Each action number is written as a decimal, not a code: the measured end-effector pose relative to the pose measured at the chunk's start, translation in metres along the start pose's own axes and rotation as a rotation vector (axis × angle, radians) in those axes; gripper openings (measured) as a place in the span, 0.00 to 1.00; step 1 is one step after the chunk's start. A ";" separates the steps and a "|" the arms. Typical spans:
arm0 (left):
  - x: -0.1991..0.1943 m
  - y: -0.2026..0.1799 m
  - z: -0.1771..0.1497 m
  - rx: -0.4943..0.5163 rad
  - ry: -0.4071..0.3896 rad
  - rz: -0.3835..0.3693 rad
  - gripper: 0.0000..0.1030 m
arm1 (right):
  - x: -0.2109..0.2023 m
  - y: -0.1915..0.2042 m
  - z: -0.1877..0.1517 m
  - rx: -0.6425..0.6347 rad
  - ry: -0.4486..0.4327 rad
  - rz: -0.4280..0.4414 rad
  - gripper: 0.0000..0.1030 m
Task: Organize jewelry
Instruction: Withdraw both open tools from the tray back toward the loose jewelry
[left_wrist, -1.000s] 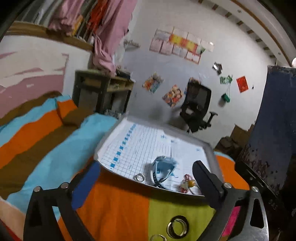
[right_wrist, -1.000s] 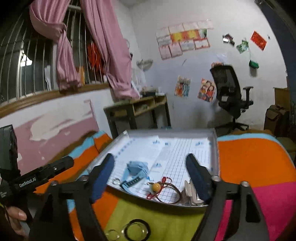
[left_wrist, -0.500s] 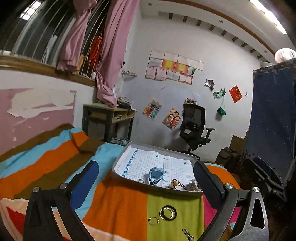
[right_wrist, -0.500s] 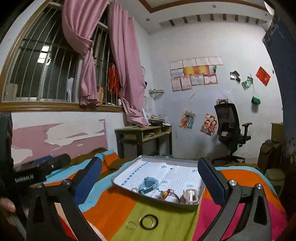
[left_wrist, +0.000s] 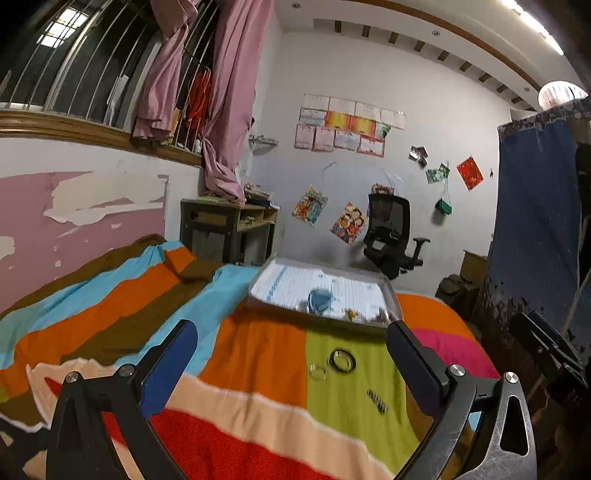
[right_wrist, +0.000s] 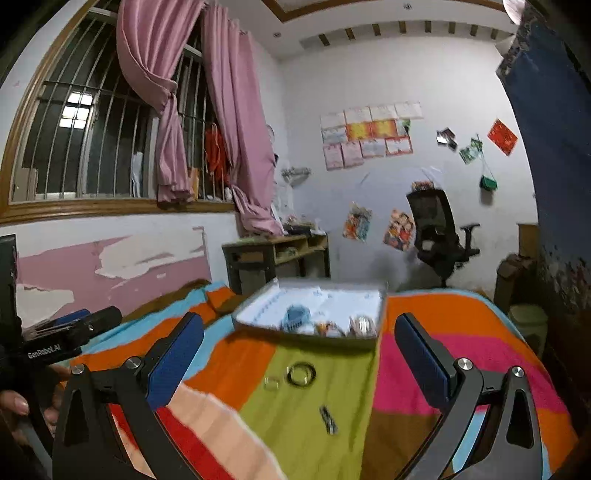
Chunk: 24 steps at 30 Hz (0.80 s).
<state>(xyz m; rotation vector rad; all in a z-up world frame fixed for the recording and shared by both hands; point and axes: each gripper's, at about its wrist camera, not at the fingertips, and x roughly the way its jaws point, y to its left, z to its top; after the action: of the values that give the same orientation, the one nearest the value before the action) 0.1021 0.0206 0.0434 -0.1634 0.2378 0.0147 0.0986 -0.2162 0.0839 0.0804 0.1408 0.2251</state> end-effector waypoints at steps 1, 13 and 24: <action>-0.004 0.001 -0.005 0.004 0.006 -0.001 1.00 | -0.005 -0.002 -0.006 0.006 0.022 -0.012 0.99; 0.009 0.002 -0.052 -0.005 0.262 -0.032 1.00 | 0.008 -0.027 -0.065 0.100 0.378 -0.078 0.99; 0.031 0.003 -0.051 -0.011 0.319 -0.049 1.00 | 0.038 -0.038 -0.070 0.123 0.429 -0.069 0.99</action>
<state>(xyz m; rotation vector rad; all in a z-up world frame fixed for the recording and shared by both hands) 0.1204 0.0154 -0.0130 -0.1827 0.5518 -0.0591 0.1329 -0.2402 0.0062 0.1485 0.5839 0.1619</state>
